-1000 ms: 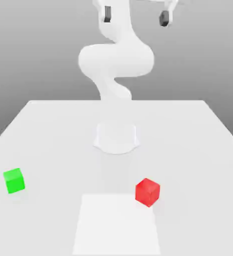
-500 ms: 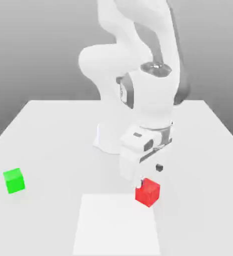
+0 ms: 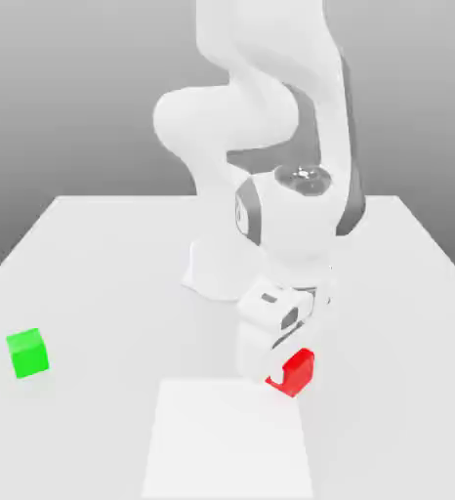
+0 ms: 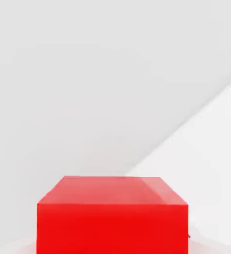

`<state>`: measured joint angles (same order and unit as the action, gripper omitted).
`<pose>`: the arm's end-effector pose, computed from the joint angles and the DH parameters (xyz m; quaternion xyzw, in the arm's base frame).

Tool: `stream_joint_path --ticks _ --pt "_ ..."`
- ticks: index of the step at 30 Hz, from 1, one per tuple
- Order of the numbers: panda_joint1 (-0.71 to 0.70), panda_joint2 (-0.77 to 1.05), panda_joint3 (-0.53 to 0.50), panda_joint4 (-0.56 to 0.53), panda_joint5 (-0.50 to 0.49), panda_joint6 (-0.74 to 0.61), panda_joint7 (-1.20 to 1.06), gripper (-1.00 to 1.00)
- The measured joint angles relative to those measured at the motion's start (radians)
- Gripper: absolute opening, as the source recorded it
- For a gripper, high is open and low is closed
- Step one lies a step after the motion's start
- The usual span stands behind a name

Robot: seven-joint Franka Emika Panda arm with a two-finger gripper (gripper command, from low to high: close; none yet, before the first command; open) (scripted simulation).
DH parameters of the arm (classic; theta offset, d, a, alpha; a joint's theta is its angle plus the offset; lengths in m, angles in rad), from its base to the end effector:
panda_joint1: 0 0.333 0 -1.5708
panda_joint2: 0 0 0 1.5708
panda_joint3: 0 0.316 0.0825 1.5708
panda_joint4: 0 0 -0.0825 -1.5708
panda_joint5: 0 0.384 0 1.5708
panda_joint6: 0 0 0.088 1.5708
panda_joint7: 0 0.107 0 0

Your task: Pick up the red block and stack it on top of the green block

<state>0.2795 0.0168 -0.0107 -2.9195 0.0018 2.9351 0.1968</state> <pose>0.3227 0.0888 0.1813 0.9994 0.0351 -0.0006 0.0000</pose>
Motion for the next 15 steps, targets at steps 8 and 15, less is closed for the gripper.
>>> stream_joint_path --ticks 8,15 --pt "-0.135 -0.12 -0.094 0.026 -0.021 -0.144 0.184 -1.0" --pt "-0.337 -0.108 -0.242 0.092 -0.043 -0.196 0.459 -1.0"
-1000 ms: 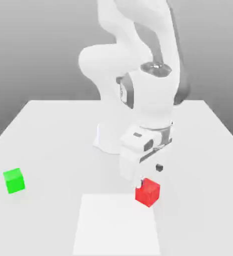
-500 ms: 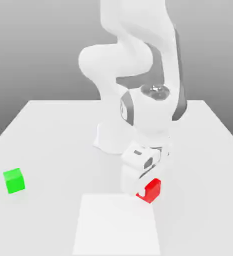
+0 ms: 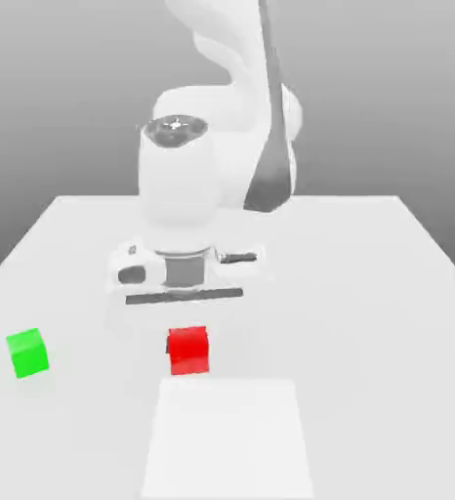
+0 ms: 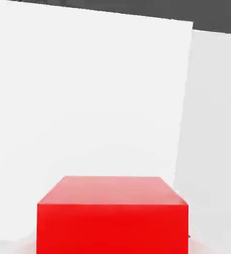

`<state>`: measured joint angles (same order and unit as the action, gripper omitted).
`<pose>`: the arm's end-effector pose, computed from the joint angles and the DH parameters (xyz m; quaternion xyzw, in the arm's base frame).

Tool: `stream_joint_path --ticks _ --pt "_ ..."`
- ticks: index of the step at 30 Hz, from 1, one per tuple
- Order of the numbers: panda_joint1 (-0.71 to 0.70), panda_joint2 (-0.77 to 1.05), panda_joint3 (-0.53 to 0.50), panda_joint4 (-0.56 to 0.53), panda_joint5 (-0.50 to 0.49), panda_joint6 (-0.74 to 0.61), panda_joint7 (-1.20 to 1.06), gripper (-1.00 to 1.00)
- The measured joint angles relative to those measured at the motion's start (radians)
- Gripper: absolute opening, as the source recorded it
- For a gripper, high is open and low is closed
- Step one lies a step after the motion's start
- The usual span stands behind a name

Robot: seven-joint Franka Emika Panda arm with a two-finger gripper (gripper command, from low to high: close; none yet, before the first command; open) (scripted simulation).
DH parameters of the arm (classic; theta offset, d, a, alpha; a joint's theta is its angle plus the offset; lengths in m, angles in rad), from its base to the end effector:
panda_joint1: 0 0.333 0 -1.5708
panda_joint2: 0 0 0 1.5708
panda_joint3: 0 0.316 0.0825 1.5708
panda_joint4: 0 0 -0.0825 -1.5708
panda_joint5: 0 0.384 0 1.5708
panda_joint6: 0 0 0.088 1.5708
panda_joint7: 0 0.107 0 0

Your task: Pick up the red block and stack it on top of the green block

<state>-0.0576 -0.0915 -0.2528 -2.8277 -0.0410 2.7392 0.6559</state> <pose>0.3523 -0.1084 0.2271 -0.8944 0.4473 0.0003 0.0034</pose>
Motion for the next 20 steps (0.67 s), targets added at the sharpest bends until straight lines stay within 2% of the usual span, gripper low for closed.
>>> stream_joint_path --ticks 11,14,17,18,20 --pt "-0.366 0.029 -0.219 0.109 -0.017 -0.076 0.433 -1.0" --pt "-0.38 0.12 -0.211 0.12 0.081 -0.006 0.391 -1.0" --pt "-0.412 0.233 -0.14 0.128 0.22 0.087 0.294 -1.0" --pt "-0.423 0.252 -0.125 0.13 0.244 0.103 0.277 1.0" --pt "-0.423 0.252 -0.125 0.13 0.244 0.103 0.277 1.0"
